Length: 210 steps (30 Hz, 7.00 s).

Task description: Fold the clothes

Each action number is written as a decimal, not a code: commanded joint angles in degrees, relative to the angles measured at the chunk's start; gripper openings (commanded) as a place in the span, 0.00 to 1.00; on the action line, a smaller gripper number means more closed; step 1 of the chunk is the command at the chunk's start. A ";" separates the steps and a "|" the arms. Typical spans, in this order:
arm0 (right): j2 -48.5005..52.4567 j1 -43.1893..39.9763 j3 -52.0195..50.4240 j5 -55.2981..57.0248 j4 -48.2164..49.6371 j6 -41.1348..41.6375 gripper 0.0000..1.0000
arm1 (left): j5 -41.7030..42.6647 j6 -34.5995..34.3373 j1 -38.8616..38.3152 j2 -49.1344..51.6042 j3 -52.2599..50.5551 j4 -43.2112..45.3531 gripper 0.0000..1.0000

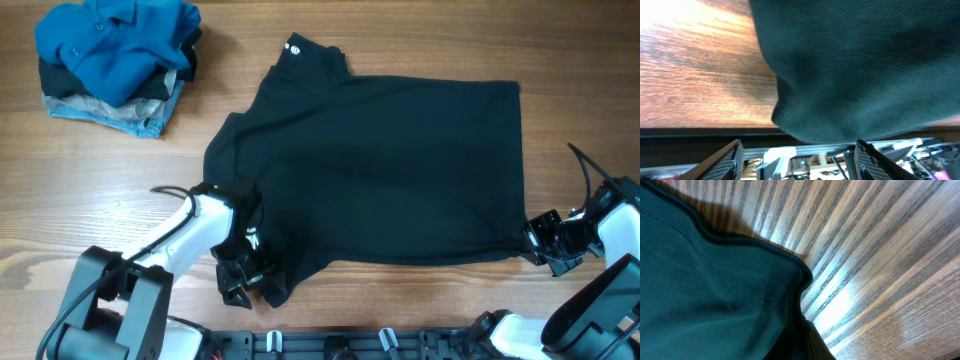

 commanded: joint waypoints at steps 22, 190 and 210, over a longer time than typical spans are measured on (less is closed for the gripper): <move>0.39 0.24 1.03 -0.96 0.52 -2.69 0.04 | 6.73 -3.76 0.02 -1.51 -2.95 3.41 0.04; 5.33 6.25 -0.98 -10.88 23.21 4.15 0.38 | -21.70 14.19 1.92 16.26 24.00 24.68 0.14; 5.55 6.25 -0.92 -16.46 36.65 14.82 0.19 | -22.14 14.19 1.92 16.26 24.00 25.64 0.14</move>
